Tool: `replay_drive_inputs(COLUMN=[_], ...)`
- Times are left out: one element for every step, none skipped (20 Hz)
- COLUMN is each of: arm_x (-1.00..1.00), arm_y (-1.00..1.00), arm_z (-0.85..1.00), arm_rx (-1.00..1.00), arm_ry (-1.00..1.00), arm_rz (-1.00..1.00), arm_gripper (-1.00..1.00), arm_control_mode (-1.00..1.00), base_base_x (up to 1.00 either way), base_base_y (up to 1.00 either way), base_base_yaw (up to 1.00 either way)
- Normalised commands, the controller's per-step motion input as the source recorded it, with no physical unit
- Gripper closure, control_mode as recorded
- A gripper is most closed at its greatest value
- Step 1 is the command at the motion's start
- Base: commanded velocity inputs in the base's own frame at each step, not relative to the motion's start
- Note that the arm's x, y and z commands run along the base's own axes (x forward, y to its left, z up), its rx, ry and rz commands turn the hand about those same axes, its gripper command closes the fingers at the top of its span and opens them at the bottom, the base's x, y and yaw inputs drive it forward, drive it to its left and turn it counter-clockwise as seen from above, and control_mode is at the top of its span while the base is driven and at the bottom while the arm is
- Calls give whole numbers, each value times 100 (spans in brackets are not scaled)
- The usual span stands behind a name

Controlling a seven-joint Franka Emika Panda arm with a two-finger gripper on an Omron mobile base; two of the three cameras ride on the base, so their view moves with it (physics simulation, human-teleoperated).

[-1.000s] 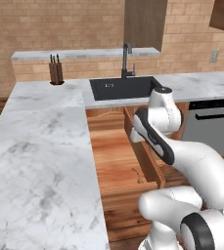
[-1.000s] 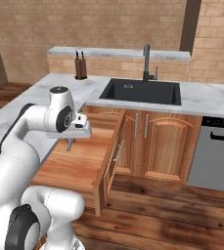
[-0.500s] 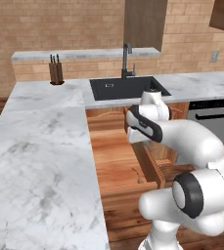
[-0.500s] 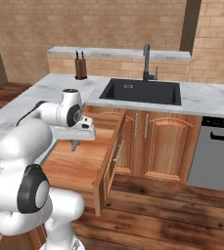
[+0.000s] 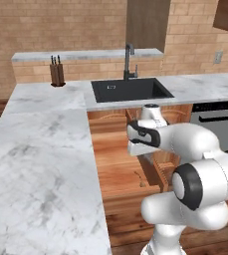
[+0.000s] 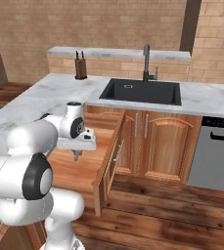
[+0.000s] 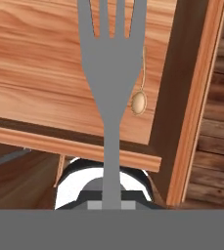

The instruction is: Organize the utensils by type. Pick up the wooden spoons from the counter and place them in the open cabinet. Then pick up the metallic utensils from the counter and place them in the open drawer.

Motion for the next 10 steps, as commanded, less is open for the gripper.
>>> replay_drive_inputs(arm_x=[16, 19, 15, 16, 14, 15, 16, 14, 14, 15], arm_y=[0, 0, 0, 0, 0, 0, 0, 0, 0, 0], arm_z=[-67, -66, -59, -55, -50, -41, -36, -34, -33, -33], arm_rx=[0, 0, 0, 0, 0, 0, 1, 0, 1, 1], arm_ry=[0, 0, 0, 0, 0, 0, 0, 0, 0, 0], arm_rz=[0, 0, 0, 0, 0, 0, 0, 0, 0, 0], arm_gripper=[100, 100, 100, 100, 100, 100, 100, 100, 100, 100], arm_control_mode=[-100, -100, -100, -100, -100, -100, -100, -100, -100, -100], base_base_x=[0, 0, 0, 0, 0, 0, 0, 0, 0, 0], base_base_y=[0, 0, 0, 0, 0, 0, 0, 0, 0, 0], base_base_yaw=[0, 0, 0, 0, 0, 0, 0, 0, 0, 0])
